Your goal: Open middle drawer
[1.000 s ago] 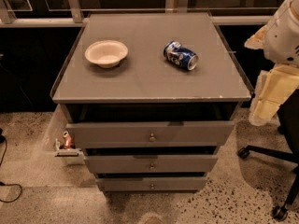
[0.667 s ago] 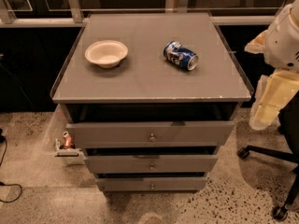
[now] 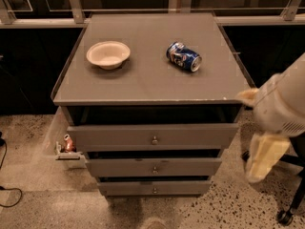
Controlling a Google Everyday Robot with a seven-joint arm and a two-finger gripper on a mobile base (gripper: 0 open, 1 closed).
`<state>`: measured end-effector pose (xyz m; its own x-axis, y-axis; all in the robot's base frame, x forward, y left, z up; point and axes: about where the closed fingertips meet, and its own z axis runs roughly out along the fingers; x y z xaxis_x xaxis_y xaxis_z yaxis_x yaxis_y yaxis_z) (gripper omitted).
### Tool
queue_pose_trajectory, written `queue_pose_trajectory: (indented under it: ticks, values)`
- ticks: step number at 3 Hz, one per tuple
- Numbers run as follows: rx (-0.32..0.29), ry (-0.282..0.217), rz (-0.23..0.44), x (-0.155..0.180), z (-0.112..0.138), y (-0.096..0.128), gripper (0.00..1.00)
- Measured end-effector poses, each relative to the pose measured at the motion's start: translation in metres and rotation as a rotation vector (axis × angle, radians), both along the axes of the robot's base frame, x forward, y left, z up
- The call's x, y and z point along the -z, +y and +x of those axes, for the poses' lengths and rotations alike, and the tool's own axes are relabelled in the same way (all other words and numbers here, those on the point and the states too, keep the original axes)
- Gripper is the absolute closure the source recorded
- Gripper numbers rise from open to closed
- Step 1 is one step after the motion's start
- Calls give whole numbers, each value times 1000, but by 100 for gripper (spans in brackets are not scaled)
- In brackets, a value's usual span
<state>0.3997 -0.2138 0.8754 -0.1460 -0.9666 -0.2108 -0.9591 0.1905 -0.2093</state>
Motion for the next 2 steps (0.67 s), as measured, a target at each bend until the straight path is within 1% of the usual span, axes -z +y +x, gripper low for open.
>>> queue_pose_trajectory:
  ticks: [1, 2]
  values:
    - [-65, 21, 44, 74, -19, -1, 0]
    - [-115, 33, 86, 142, -27, -4, 0]
